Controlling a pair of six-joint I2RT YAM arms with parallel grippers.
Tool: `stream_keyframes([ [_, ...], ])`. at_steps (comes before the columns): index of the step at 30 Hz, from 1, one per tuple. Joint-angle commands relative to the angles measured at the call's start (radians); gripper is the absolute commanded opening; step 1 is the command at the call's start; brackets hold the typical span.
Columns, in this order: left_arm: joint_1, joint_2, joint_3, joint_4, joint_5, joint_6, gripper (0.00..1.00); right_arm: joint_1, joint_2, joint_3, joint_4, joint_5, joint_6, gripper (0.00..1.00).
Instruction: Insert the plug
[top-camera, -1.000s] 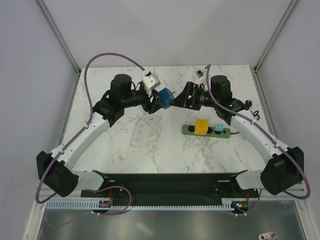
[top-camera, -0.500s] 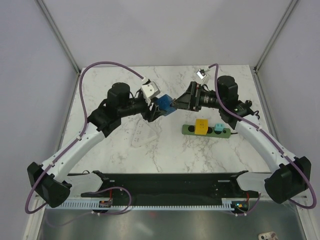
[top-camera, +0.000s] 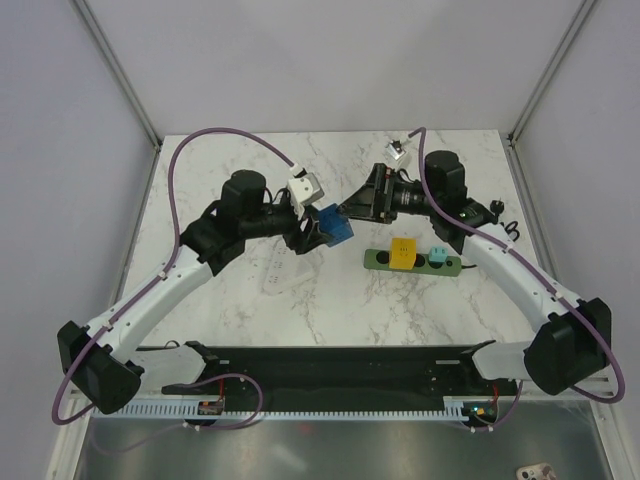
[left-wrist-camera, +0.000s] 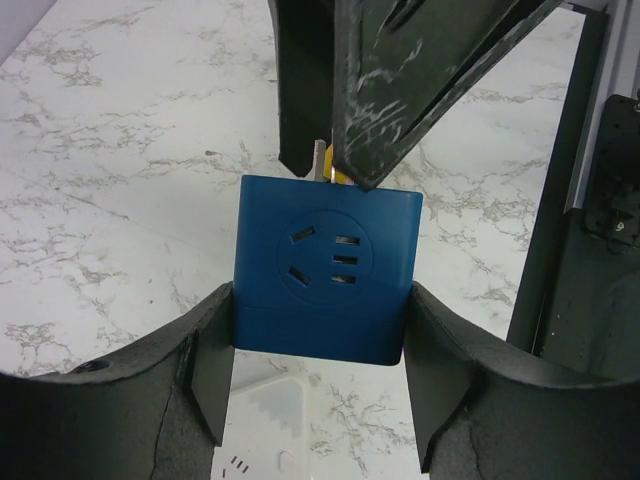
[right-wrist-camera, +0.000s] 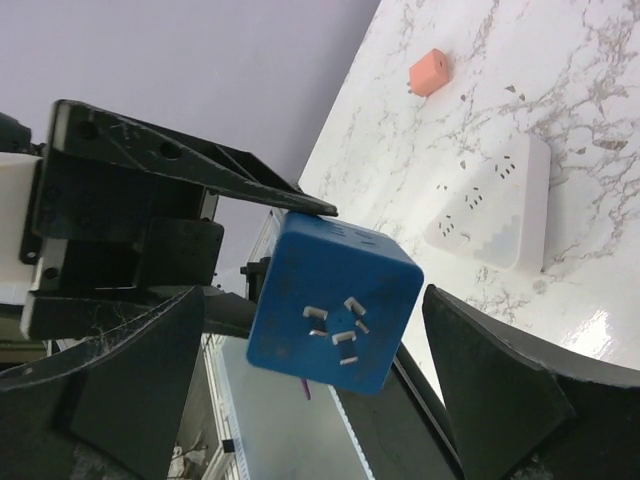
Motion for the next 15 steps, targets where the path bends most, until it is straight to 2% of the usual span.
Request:
stream_keyframes([
  [1,-0.006,-0.022,0.001,0.04,0.047,-0.018,0.02,0.033,0.022,0.024,0.01,-0.014,-0.002,0.97],
  [6,-0.007,-0.022,-0.003,0.045,0.055,-0.015,0.02,0.056,0.061,0.029,-0.016,-0.024,-0.005,0.9],
  [8,-0.006,-0.023,-0.005,0.046,0.06,-0.012,0.02,0.06,0.065,0.026,-0.015,-0.024,-0.002,0.81],
  [9,-0.006,-0.025,-0.006,0.049,0.057,-0.013,0.02,0.06,0.072,0.023,-0.012,-0.027,0.007,0.74],
  [10,-0.007,-0.026,-0.013,0.054,0.052,-0.03,0.02,0.058,0.073,0.021,-0.004,-0.03,0.014,0.5],
  [12,-0.006,-0.045,-0.034,0.098,0.032,-0.053,0.16,0.06,0.067,0.0,0.051,-0.038,0.055,0.31],
  [13,-0.006,-0.063,-0.043,0.111,0.024,-0.077,0.28,0.06,0.061,-0.027,0.138,-0.047,0.079,0.19],
  [14,-0.006,-0.075,-0.052,0.123,0.018,-0.085,0.47,0.058,0.052,-0.044,0.189,-0.07,0.111,0.15],
  [15,-0.004,-0.091,-0.071,0.149,0.0,-0.093,0.56,0.058,0.047,-0.06,0.242,-0.081,0.179,0.1],
])
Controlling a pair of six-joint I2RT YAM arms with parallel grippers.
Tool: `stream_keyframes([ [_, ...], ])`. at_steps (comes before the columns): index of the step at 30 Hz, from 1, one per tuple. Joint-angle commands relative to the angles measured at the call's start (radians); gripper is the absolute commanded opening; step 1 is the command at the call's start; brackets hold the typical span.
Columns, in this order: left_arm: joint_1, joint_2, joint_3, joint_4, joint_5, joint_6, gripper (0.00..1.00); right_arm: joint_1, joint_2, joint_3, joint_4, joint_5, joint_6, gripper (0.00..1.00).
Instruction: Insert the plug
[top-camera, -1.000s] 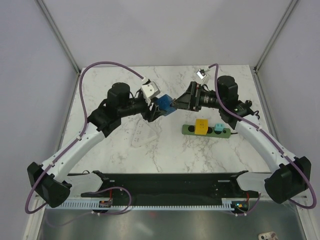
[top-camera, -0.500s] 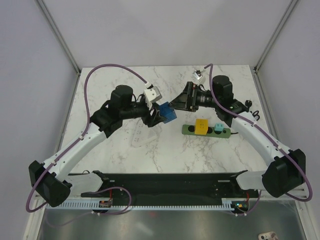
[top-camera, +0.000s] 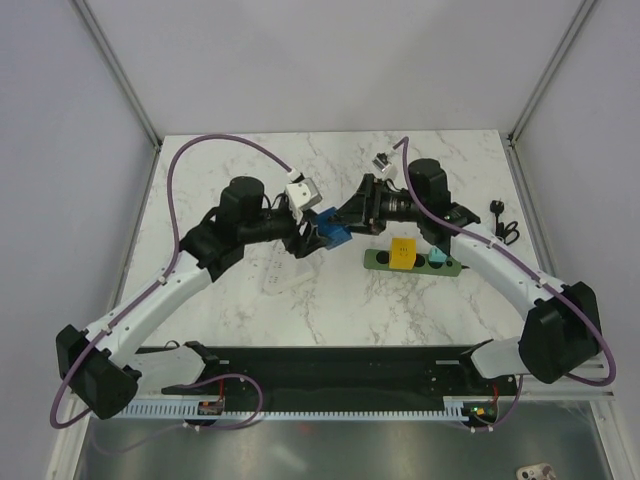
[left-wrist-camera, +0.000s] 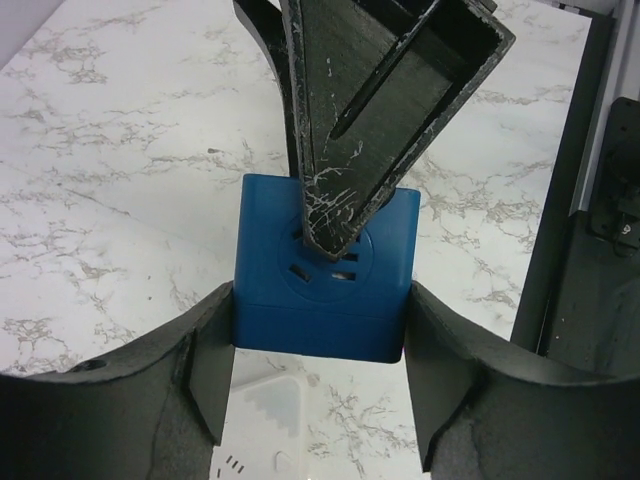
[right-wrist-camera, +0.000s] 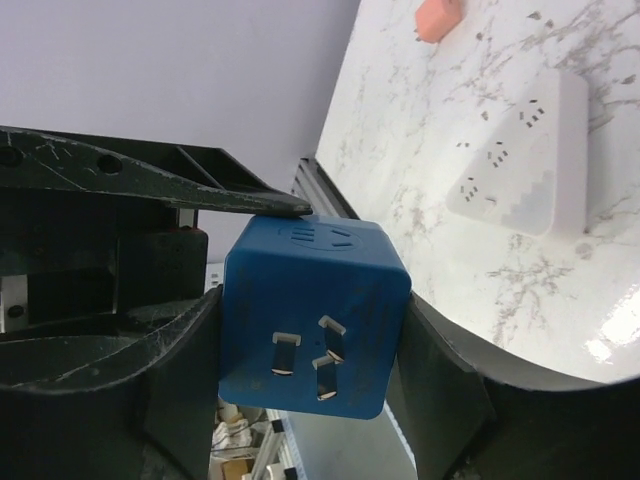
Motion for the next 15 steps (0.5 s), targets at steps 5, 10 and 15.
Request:
stream_keyframes([
  [5,-0.002,-0.16,-0.067,0.165,-0.035,-0.101,0.81,-0.009,-0.06,-0.153,0.706,-0.112,0.366,0.0],
  [10,-0.001,-0.206,-0.068,0.193,-0.016,-0.126,0.86,-0.009,-0.04,-0.223,1.089,-0.101,0.642,0.0],
  [15,-0.002,-0.185,-0.05,0.216,0.056,-0.158,0.87,-0.007,-0.002,-0.259,1.284,-0.095,0.78,0.0],
])
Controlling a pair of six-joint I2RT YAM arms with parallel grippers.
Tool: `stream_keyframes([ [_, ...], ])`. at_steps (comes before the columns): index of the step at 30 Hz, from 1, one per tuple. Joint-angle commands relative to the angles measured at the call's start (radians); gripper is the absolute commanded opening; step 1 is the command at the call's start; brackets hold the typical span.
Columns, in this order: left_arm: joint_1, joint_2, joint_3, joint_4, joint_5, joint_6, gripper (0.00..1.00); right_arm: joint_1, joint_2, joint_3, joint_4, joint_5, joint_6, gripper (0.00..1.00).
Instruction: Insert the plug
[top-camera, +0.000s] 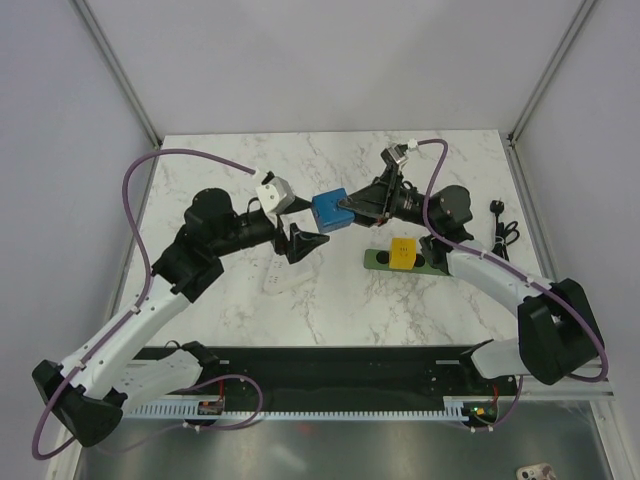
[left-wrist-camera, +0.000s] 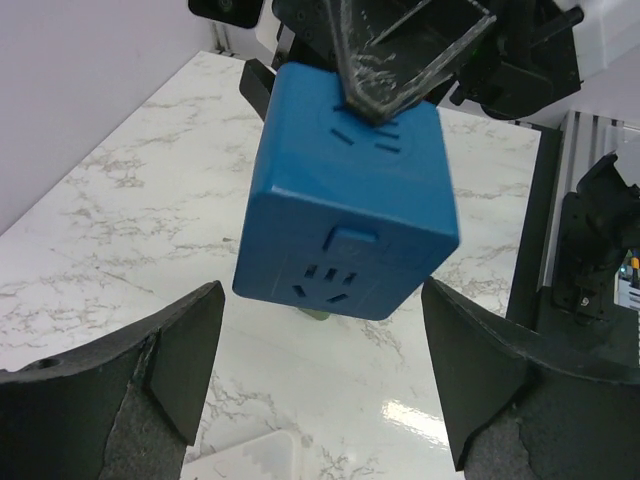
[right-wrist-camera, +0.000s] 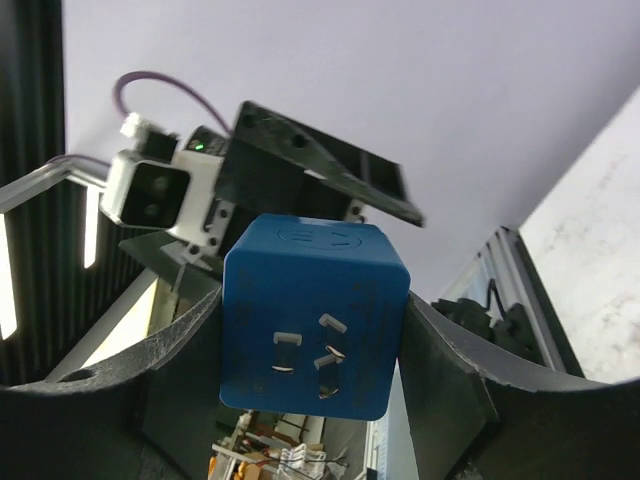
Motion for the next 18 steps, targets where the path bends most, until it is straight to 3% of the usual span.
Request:
stream_keyframes([
  [1,-0.001,0.019,0.021,0.062,0.059,-0.055,0.87,0.001,0.012,-0.018,0.33,-0.012,0.174,0.0],
  [12,-0.002,0.013,0.017,0.171,0.093,-0.026,0.87,0.044,0.038,-0.042,0.324,-0.022,0.211,0.0],
  [18,-0.002,0.026,0.009,0.179,0.12,-0.017,0.83,0.064,0.083,-0.051,0.416,-0.009,0.271,0.0],
])
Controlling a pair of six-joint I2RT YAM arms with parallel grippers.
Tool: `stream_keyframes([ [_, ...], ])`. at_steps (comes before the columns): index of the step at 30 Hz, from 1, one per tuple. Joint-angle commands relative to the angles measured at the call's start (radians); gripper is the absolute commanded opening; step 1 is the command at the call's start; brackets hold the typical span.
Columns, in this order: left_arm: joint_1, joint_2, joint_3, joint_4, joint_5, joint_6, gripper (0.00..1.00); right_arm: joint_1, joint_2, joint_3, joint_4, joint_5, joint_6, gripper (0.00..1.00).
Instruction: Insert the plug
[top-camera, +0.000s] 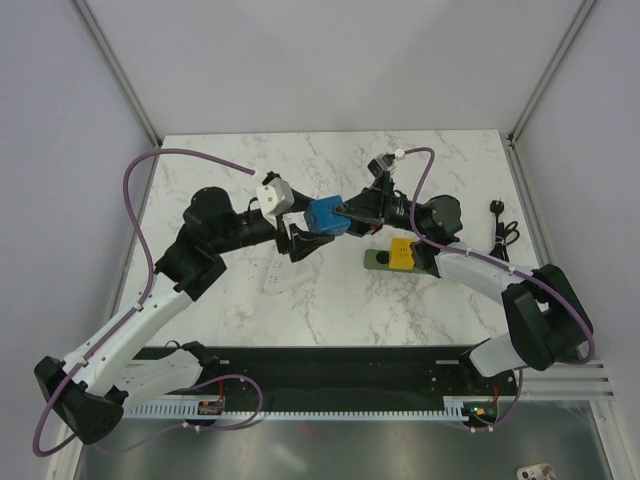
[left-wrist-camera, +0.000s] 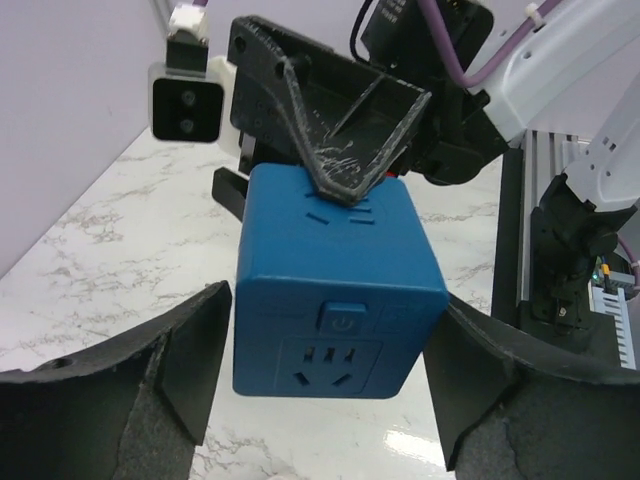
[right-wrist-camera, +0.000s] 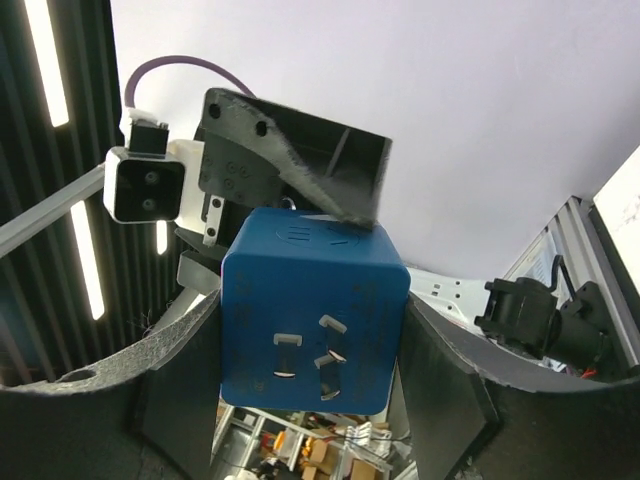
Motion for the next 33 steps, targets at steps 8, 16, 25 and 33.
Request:
stream_keyframes([
  [8,0.0,0.01,-0.019,0.081,0.042,0.005,0.06,0.019,0.091,-0.021,0.326,0.024,0.17,0.18],
  [16,0.011,0.004,0.017,-0.154,-0.038,0.076,0.02,-0.031,0.126,-0.014,0.397,-0.011,0.194,0.93],
  [25,0.105,0.002,0.07,-0.476,-0.156,0.081,0.02,-0.09,0.051,-0.047,-0.15,-0.042,-0.246,0.98],
  [33,0.21,0.08,0.123,-0.674,-0.328,0.081,0.02,-0.083,-0.021,0.107,-1.095,0.17,-0.929,0.98],
])
